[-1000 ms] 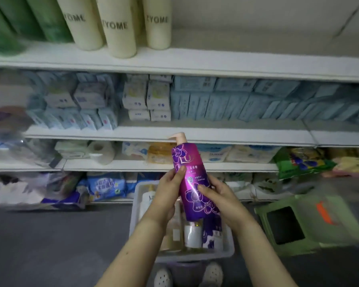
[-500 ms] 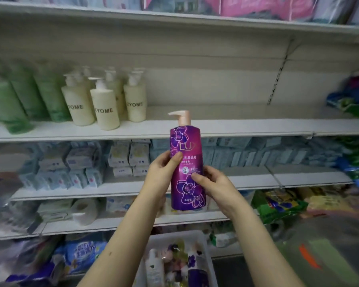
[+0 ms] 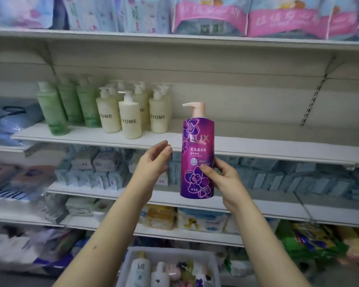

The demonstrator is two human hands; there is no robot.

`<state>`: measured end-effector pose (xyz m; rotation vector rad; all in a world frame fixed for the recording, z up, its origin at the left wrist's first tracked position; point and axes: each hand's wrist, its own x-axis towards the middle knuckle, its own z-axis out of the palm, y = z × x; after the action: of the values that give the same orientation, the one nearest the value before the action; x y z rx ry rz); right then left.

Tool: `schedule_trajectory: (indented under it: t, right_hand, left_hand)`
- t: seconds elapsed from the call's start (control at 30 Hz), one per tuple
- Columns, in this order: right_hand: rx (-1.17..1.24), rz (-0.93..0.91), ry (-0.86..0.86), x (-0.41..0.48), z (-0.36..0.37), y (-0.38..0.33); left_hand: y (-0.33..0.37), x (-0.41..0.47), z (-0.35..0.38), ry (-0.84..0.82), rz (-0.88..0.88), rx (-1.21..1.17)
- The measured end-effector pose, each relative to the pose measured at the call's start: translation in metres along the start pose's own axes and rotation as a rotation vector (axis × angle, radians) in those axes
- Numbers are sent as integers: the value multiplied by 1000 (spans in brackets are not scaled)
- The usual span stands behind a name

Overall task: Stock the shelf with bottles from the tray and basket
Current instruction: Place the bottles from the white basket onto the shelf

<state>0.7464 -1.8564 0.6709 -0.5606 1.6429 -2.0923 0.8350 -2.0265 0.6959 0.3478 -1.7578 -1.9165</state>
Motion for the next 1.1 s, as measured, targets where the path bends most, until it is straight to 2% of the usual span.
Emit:
schedule_trajectory:
  t: [0.33, 0.7, 0.93, 1.1]
  right_hand:
    - [-67, -107, 35, 55, 46, -4]
    - [-81, -207, 233, 142, 81, -7]
    - [-71, -201, 218, 178, 72, 7]
    - [-166, -177, 100, 182, 57, 9]
  left_hand:
    - [6, 40, -55, 39, 29, 69]
    - [-10, 136, -83, -126, 34, 240]
    - [-25, 172, -89, -144, 37, 299]
    - [-32, 177, -87, -173, 16, 329]
